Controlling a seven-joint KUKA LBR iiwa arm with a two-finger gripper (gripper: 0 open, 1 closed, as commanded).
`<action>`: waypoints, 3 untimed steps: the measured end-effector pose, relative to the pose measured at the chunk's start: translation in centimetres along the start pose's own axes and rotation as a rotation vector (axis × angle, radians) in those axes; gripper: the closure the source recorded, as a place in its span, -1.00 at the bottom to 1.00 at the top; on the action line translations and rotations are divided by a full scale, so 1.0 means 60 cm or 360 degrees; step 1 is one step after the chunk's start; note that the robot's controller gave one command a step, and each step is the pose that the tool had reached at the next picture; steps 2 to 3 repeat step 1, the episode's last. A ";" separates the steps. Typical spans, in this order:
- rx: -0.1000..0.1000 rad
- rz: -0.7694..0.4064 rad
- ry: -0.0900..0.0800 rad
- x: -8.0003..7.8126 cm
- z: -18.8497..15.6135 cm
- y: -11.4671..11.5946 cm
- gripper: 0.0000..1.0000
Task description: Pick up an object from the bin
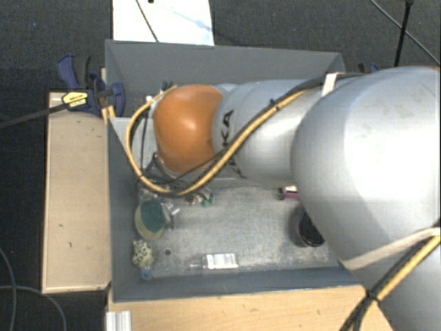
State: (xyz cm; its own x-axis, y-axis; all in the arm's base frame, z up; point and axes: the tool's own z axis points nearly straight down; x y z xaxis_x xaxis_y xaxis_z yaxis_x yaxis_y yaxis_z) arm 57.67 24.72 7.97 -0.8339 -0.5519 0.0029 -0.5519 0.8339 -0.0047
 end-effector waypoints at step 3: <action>-0.0005 0.0089 -0.0025 -0.010 -0.204 -0.007 1.00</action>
Offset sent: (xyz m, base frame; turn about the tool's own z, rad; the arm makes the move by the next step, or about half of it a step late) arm 0.0048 -0.0002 0.1164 0.0566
